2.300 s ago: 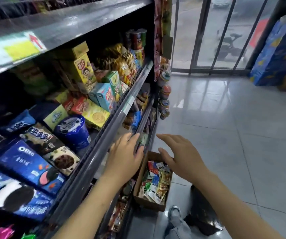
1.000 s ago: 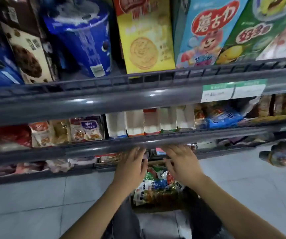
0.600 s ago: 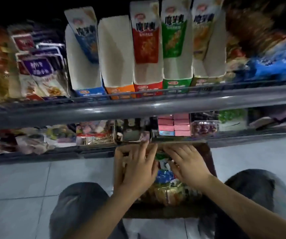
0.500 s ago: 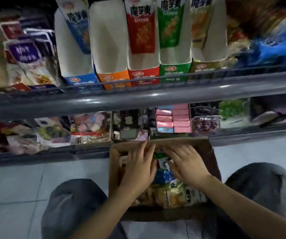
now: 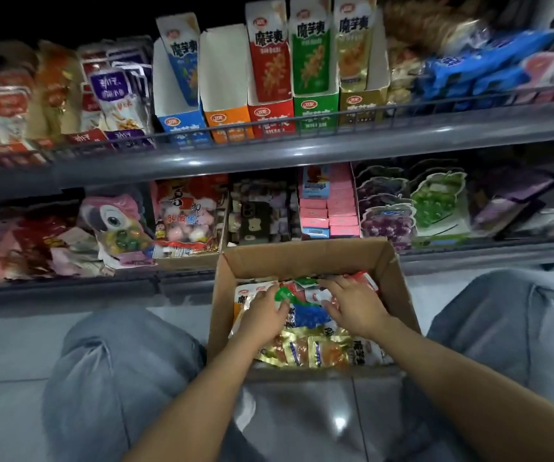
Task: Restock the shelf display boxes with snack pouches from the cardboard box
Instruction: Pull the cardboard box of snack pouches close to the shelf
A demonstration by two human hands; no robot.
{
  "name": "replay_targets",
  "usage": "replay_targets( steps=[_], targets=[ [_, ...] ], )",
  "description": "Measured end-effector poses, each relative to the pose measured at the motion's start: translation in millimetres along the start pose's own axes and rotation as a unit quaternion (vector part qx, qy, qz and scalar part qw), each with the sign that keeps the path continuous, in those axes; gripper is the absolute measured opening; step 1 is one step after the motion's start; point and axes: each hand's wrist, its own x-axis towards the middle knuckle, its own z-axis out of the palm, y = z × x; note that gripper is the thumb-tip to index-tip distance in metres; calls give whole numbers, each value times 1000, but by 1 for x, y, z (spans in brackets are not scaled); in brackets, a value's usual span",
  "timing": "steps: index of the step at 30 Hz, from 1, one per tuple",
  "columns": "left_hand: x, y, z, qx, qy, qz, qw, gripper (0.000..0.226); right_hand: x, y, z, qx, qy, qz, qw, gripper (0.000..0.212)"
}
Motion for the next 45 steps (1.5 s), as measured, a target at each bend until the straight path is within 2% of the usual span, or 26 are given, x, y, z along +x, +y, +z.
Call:
replay_targets(
  steps=[3, 5, 9, 14, 15, 17, 19, 21, 24, 27, 28, 30, 32, 34, 36, 39, 42, 43, 45],
  targets=[
    [0, -4, 6, -41, -29, -12, 999, 56, 7, 1, 9, 29, -90, 50, 994, 48],
    [6, -9, 10, -46, -42, -15, 998, 56, 11, 3, 21, 96, -125, 95, 983, 51],
    [29, -22, 15, 16, -46, -30, 998, 60, 18, 7, 49, 219, -166, 148, 950, 59],
    [56, -48, 23, -20, -80, -77, 994, 74, 33, 9, 66, 342, -185, 184, 903, 59],
    [59, -52, 23, -12, -82, -82, 993, 74, 35, 9, 68, 359, -187, 188, 895, 57],
    [65, -56, 22, -24, -72, -81, 994, 59, 38, 8, 75, 352, -188, 181, 899, 47],
    [67, -55, 21, -47, -76, -83, 993, 45, 41, 5, 78, 332, -176, 161, 913, 41],
    [70, -56, 24, -73, -98, -95, 988, 47, 42, 1, 79, 337, -148, 146, 918, 34],
    [72, -57, 27, -138, -95, -129, 977, 56, 43, -2, 84, 393, -116, 168, 897, 30],
    [70, -54, 22, -158, -98, -130, 974, 31, 42, -4, 84, 418, -74, 193, 884, 30],
    [69, -50, 19, -166, -96, -126, 973, 32, 42, -4, 84, 408, -61, 200, 889, 34],
    [66, -41, 11, -170, -81, -107, 976, 43, 43, -3, 78, 374, -44, 207, 903, 42],
    [64, -30, 0, -173, -63, -86, 979, 41, 47, -3, 67, 347, -48, 199, 915, 44],
    [61, -19, -15, -196, -39, -66, 978, 33, 51, -4, 50, 395, -60, 187, 897, 45],
    [58, -8, -31, -201, -9, -35, 979, 27, 52, -9, 26, 470, -80, 153, 865, 32],
    [49, 12, -57, -205, 22, 14, 978, 22, 56, -13, -6, 486, -54, 123, 864, 18],
    [36, 34, -76, -284, 44, 27, 957, 18, 58, -16, -41, 491, -16, 117, 863, 6],
    [32, 40, -82, -335, 30, 19, 942, 17, 57, -17, -51, 502, -6, 116, 857, 5],
    [25, 50, -93, -444, -45, 2, 895, 17, 57, -18, -70, 519, 8, 112, 847, 7]
  ],
)
